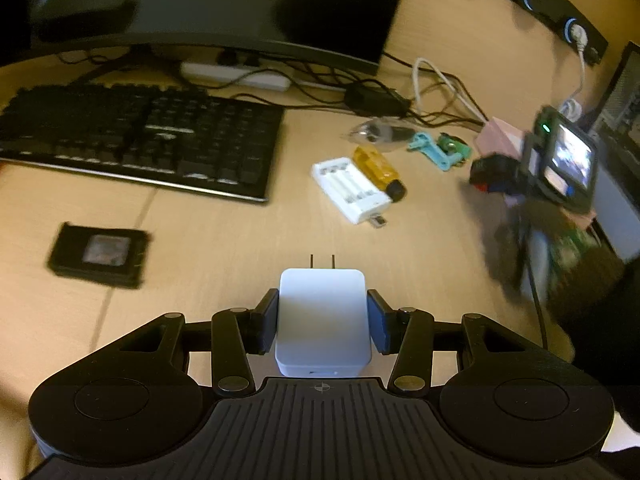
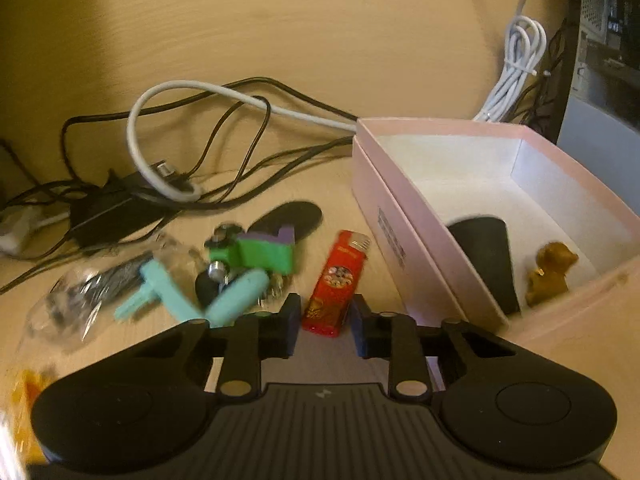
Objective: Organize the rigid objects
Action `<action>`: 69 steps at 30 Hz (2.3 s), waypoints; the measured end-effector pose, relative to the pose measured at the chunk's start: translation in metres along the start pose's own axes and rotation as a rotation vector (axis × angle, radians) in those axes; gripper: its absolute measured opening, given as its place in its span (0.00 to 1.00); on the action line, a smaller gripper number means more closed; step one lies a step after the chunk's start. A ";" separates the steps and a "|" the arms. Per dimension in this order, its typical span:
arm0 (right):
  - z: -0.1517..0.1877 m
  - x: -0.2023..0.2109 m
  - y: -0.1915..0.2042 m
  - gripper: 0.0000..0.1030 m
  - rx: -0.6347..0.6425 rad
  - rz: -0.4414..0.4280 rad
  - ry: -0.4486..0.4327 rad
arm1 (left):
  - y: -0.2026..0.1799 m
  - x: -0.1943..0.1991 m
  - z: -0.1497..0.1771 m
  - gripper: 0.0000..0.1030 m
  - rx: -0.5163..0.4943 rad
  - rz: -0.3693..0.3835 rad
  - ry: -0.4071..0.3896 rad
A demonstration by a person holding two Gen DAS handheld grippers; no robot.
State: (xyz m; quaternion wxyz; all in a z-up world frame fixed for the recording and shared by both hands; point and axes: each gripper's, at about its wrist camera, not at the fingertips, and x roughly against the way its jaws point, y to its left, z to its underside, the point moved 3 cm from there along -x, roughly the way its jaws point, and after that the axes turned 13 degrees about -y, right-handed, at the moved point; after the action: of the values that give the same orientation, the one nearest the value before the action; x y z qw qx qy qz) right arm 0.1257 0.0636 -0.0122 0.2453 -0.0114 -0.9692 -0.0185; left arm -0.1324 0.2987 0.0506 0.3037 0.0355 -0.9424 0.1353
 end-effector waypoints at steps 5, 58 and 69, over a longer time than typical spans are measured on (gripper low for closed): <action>0.028 0.065 -0.025 0.24 0.074 -0.110 0.049 | -0.036 -0.023 -0.002 0.49 -0.031 0.134 0.019; -0.015 0.199 -0.237 0.12 0.088 -0.142 -0.143 | -0.307 -0.114 -0.068 0.49 -0.259 0.399 -0.098; 0.023 0.194 -0.260 0.22 0.189 -0.164 -0.006 | -0.338 -0.129 -0.089 0.49 -0.165 0.403 -0.103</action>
State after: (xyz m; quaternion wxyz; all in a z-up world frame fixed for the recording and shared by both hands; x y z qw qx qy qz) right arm -0.0638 -0.1922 0.0519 0.2400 0.0912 -0.9650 0.0530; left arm 0.0727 -0.0039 0.1240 0.2238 -0.1718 -0.9526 0.1135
